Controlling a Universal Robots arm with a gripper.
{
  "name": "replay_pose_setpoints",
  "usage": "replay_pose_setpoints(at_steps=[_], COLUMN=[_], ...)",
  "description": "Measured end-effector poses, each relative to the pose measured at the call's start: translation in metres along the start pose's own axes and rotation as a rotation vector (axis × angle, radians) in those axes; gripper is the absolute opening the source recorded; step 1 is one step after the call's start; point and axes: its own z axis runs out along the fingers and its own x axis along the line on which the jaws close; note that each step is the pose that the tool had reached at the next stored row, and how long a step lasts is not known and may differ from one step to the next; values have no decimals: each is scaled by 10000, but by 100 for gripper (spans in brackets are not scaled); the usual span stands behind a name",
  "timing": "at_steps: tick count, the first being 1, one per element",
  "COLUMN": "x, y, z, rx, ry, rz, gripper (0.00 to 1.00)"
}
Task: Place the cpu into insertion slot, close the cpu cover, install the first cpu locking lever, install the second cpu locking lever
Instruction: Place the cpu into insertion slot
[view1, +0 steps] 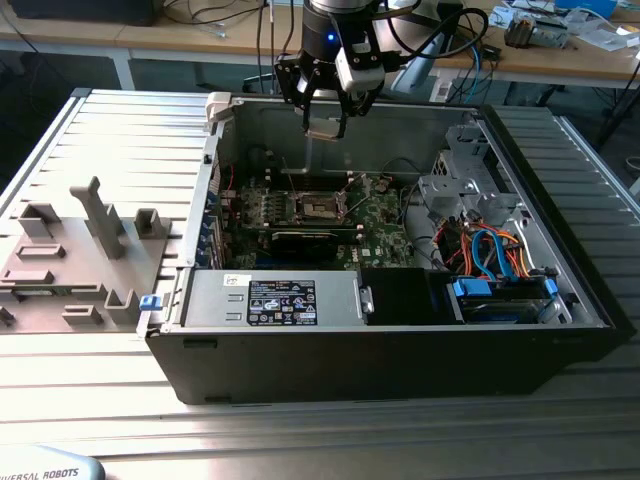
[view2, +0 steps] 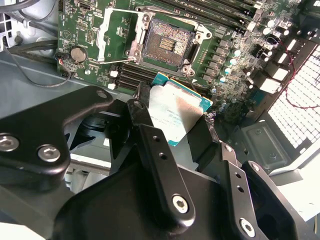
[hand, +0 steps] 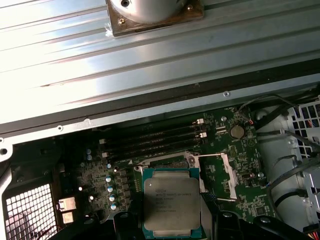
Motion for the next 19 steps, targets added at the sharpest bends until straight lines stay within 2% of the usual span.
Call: replay_pose_setpoints(at_steps=[19], x=[0], y=[0], z=[0], rx=[-2], ry=[-7], rz=[85], gripper=[54])
